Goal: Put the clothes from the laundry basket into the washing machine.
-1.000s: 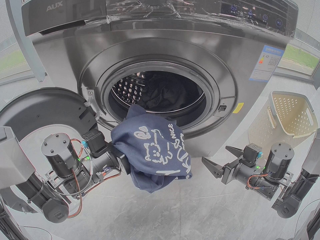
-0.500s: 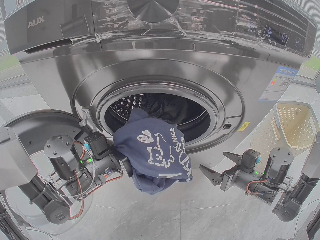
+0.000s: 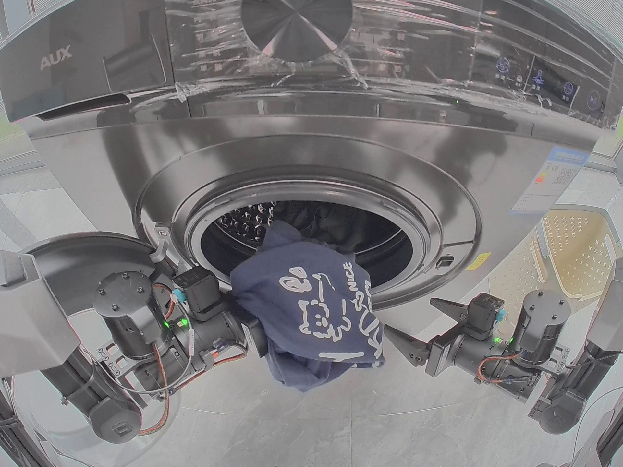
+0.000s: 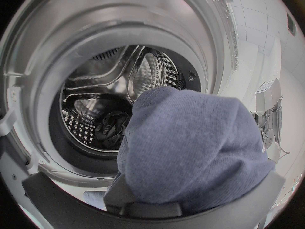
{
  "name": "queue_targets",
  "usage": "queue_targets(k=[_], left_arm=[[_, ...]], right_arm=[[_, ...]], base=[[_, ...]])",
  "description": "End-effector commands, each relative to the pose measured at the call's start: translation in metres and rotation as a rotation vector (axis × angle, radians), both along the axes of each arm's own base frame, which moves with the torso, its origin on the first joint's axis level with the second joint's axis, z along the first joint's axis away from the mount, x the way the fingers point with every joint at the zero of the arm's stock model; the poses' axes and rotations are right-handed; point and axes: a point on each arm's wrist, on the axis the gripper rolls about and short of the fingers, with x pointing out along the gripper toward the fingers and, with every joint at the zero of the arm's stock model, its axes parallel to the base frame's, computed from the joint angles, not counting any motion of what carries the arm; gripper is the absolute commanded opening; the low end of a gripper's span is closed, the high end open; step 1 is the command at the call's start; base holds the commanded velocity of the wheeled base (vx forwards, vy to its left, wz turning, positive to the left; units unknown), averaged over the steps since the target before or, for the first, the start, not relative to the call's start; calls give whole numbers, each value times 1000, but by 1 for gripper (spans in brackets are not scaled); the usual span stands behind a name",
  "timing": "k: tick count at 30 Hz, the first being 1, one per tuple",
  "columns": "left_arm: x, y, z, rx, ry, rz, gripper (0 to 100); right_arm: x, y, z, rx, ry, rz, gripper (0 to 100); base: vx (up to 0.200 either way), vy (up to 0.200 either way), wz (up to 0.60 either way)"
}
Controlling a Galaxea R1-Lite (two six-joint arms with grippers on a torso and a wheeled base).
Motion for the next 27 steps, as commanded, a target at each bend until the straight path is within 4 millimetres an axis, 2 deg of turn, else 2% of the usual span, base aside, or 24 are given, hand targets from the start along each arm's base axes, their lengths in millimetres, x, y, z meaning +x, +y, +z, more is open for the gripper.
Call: queue_targets(k=[1, 21, 25, 27], left_arm=[[-1, -4, -5, 10, 14, -12, 0], [-1, -5, -4, 11, 10, -11, 0], [19, -25, -21, 52, -2, 43, 0], [25, -29, -30, 84, -1, 55, 0]], right_arm=[[-3, 4, -1, -1, 2, 19, 100], [-5, 6, 0, 2, -2, 27, 100], [-7, 8, 2, 4, -6, 36, 100], [-7, 8, 2, 5, -7, 38, 100]], base=[[0, 0, 0], [0, 0, 0], [0, 0, 0], [0, 0, 0]])
